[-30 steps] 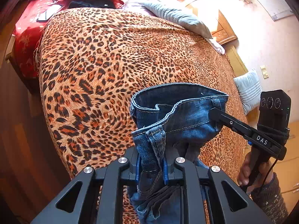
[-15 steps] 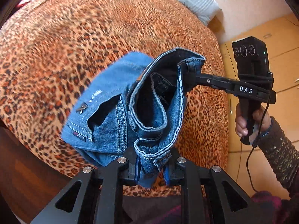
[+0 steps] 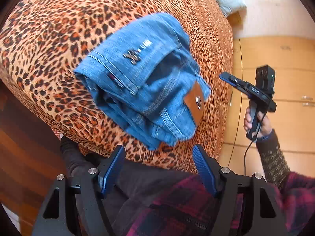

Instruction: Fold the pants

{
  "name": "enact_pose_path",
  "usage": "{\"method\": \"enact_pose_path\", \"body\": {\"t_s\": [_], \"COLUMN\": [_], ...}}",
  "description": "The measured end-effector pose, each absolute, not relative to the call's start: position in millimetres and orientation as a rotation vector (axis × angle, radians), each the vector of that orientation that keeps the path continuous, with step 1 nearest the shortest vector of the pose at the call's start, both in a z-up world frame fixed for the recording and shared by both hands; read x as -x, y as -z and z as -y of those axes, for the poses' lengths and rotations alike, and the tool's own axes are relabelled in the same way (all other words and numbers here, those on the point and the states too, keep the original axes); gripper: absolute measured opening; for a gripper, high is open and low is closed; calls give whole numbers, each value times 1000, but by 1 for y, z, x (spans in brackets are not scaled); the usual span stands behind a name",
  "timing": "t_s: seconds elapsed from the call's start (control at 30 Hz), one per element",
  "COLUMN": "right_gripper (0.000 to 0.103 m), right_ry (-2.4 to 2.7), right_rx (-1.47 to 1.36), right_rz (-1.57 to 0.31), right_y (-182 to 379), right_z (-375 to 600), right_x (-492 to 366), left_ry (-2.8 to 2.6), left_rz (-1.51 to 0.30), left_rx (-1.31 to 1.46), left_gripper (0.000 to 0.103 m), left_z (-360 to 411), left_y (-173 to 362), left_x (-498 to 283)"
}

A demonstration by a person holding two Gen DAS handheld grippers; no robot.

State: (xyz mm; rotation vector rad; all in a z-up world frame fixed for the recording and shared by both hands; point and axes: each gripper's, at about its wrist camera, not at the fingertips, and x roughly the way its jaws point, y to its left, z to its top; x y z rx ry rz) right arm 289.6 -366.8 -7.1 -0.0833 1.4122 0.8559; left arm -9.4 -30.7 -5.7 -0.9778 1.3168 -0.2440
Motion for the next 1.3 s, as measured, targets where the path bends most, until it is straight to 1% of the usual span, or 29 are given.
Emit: {"method": "enact_pose_path", "body": {"t_s": [0.1, 0.17, 0.23, 0.4, 0.43, 0.47, 0.53, 0.6, 0.63, 0.7, 0.73, 0.8, 0.87, 0.93, 1.0, 1.1, 1.13, 1.17, 1.2, 1.3], "right_gripper": [53, 54, 54, 54, 46, 16, 14, 12, 12, 14, 20, 37, 37, 40, 48, 48, 45, 19, 14, 14], "right_ry": [-882, -932, -959, -989, -1008, -1055, -1109, -1169, -1171, -1112, -1076, -1042, -1046, -1068, -1051, -1006, -980, -965, -961, -933], "right_rx": [-119, -194, -172, -11, 18, 59, 173, 208, 247, 337, 387, 383, 267, 171, 178, 224, 248, 287, 314, 281], "right_rz": [-1388, -1431, -1473, -1514, -1518, -1520, -1456, -1352, -1331, -1378, -1407, -1409, -1421, -1458, -1478, -1539, -1549, -1559, -1558, -1521], "right_y": [0, 8, 24, 57, 61, 62, 41, 15, 12, 33, 46, 51, 36, 27, 24, 40, 48, 54, 56, 50], "right_z": [357, 328, 294, 228, 218, 208, 188, 178, 174, 170, 172, 184, 204, 227, 245, 272, 279, 284, 286, 298], "right_x": [-311, -315, -311, -301, -300, -298, -291, -289, -290, -295, -296, -297, -299, -299, -294, -282, -278, -274, -270, -267], "left_ry": [142, 107, 72, 4, -6, -15, -28, -58, -65, -68, -67, -54, 3, 78, 127, 171, 176, 167, 162, 165], "left_rz": [-1253, -1221, -1212, -1236, -1243, -1242, -1237, -1274, -1295, -1314, -1322, -1335, -1320, -1325, -1354, -1408, -1441, -1483, -1518, -1529], "left_rx": [1146, 1245, 1276, 1258, 1263, 1273, 1245, 1185, 1168, 1141, 1113, 1054, 1014, 949, 842, 688, 660, 631, 603, 583], "left_gripper": [71, 71, 71, 70, 65, 62, 61, 61, 60, 59, 58, 56, 57, 66, 67, 66, 66, 66, 64, 64], "left_z": [8, 1, -2, 5, 7, 9, 13, 20, 27, 34, 37, 43, 50, 63, 83, 115, 122, 128, 133, 141], "left_y": [20, 32, 37, 45, 46, 44, 38, 39, 43, 45, 38, 24, 5, -10, -18, -17, -12, -6, 2, 13], "left_x": [6, -2, -8, -8, -7, -6, -5, -9, -13, -16, -16, -12, -3, 2, -2, -16, -21, -25, -30, -30]}}
